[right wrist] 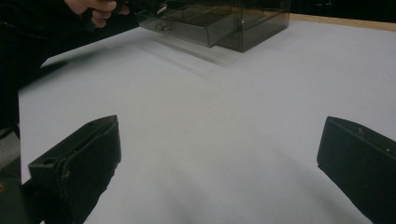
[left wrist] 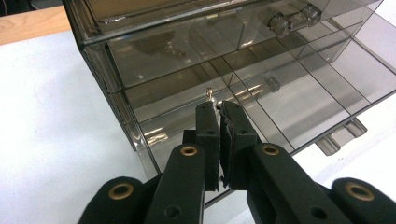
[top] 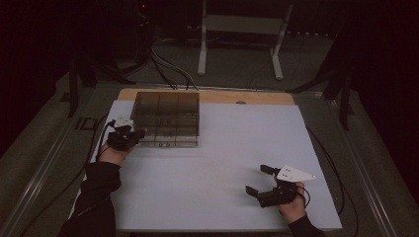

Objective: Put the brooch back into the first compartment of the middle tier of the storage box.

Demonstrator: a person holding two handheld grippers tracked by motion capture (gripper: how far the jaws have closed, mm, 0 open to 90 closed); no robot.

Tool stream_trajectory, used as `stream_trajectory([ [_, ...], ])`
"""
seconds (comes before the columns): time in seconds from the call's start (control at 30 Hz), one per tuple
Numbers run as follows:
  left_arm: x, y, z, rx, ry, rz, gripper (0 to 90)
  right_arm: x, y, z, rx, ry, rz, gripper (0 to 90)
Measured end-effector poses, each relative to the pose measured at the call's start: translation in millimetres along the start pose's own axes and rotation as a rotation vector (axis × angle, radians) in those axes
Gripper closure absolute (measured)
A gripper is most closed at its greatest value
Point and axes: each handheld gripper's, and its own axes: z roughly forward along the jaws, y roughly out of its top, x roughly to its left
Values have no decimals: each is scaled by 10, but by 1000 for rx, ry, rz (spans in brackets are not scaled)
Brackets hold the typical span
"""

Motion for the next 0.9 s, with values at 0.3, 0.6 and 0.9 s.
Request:
stream_trajectory([
  [0.3, -31, 27, -58, -57, 29, -15, 715, -1, 2, -4, -3, -1, -2, 0],
  [0.6, -64, 80, -162, -88, 48, -60, 432, 1, 5, -4, -3, -1, -2, 0],
  [0.9, -170, 130, -269, -92, 68, -60, 246, -1, 9, -6, -5, -2, 0, 0],
])
